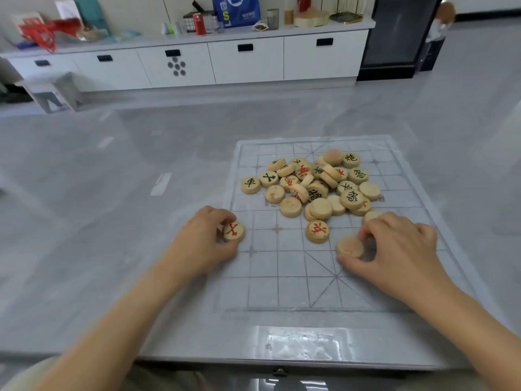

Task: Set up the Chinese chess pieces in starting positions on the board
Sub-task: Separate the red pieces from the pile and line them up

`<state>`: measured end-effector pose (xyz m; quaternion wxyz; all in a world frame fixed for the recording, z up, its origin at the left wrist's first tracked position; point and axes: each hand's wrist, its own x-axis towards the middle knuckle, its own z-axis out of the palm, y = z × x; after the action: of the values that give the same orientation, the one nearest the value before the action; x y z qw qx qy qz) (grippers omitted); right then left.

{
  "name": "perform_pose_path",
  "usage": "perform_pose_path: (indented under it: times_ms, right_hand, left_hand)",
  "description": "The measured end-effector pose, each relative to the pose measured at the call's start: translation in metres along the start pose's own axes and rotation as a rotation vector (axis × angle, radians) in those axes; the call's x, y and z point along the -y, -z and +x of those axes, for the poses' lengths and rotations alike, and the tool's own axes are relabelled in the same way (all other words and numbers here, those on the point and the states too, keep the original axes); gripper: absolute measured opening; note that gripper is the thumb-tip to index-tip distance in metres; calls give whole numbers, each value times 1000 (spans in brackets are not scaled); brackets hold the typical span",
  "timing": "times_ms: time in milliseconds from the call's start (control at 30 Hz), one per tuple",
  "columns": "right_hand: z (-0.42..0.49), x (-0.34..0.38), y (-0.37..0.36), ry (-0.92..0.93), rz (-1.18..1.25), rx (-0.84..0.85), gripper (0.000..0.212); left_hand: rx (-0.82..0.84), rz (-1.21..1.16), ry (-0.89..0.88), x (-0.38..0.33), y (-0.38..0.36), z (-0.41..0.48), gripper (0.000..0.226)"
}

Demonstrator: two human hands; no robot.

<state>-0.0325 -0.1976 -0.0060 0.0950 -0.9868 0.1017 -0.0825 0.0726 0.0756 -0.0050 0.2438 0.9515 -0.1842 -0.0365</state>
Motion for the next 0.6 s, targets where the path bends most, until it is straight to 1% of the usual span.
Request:
perform_pose_path:
  times_ms: [67,133,200,300,400,500,600]
  right_hand:
    - [-7,12,-2,39,20,42,43]
    - [-11,27,-7,93,58,65,49]
    - [-12,42,-11,126,110,82,50]
    - [-9,65,-17,148,207,121,49]
    - [3,86,-23,127,286,77,48]
    - [17,96,-27,135,259,47,48]
    - [20,98,-26,148,211,56,46]
  left_hand:
    - [93,-45,-5,10,11,-1,30]
    - [134,-82,-38,15,13,-6,38]
    - [119,-84,-83,14,12,-9,41]
    - [119,-85,-123,12,12,-9,38]
    - [147,-107,-180,9,12,-6,39]
    - [129,-113,-200,7,8,-4,40]
    - [71,-106,-144,9,10,1,40]
